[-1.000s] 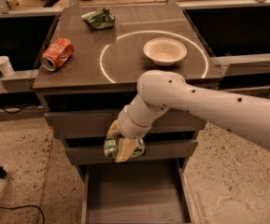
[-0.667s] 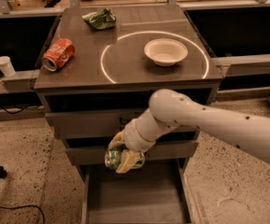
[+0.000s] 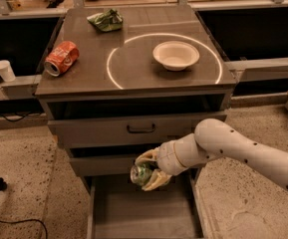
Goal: Place green can into bottom drawer
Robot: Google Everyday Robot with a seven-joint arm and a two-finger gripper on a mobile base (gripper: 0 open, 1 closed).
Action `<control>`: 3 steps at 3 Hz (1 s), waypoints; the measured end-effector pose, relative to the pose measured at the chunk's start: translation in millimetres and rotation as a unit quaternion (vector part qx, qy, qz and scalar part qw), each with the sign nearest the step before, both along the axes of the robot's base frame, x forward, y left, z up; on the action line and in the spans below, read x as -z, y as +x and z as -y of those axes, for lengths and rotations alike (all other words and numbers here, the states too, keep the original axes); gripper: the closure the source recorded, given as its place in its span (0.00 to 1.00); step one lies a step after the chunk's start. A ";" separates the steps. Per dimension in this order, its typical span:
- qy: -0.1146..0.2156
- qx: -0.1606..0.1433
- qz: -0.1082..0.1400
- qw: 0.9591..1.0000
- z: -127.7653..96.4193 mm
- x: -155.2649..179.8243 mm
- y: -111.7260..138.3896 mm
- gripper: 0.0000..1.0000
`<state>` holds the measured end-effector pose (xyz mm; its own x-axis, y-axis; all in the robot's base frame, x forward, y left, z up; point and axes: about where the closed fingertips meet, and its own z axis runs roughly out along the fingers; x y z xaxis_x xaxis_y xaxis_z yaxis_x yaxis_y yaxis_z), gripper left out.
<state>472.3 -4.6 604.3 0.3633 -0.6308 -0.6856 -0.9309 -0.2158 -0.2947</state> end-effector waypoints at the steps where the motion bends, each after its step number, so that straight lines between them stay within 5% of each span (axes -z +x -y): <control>1: 0.000 0.000 0.000 1.000 -0.1 -0.1 0.0 1.00; 2: 0.006 0.008 -0.003 1.000 4.3 7.8 0.3 1.00; 3: 0.017 0.027 -0.015 0.999 11.8 51.4 -2.1 1.00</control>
Offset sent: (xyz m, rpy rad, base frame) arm 0.0028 -0.0134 -0.0171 0.0306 0.0140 -0.0458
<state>470.2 -16.4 552.9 0.3094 -0.6247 -0.7169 -0.9491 -0.1560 -0.2737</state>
